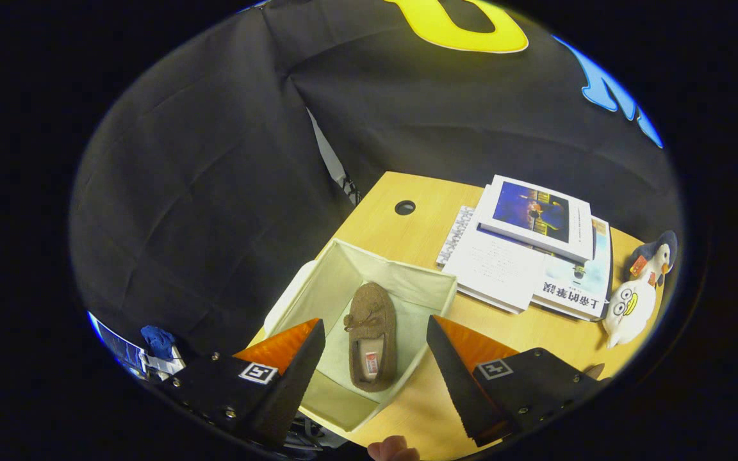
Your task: Open the storage box then place both shoes into the box .Put the left shoe in first, then the right shoe, with the right side of both shoes facing outward in a uniform manner.
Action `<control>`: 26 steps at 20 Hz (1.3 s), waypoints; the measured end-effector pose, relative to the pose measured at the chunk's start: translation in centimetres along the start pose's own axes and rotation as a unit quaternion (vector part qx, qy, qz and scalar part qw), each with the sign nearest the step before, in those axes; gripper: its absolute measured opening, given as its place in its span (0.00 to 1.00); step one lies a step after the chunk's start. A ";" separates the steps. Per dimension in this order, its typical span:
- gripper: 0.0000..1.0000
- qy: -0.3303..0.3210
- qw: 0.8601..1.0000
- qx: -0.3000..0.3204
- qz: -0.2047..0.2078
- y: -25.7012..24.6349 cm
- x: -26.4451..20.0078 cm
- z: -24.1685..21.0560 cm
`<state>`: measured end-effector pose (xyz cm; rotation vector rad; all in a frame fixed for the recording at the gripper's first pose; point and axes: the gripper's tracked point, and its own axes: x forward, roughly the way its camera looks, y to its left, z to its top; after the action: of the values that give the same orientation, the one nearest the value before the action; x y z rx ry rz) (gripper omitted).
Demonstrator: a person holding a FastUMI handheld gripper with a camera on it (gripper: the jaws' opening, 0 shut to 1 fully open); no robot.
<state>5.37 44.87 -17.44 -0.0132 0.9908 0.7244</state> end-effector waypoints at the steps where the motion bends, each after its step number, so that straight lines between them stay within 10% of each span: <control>1: 0.97 -0.007 1.000 0.000 0.003 -0.2 -1.0 0.1; 9: 0.97 -0.078 0.997 0.021 0.015 -5.0 -9.2 -0.3; 26: 0.97 -0.161 0.974 0.113 -0.112 -25.3 -20.0 -13.4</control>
<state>2.69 10.06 -17.44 0.1840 0.7397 0.3880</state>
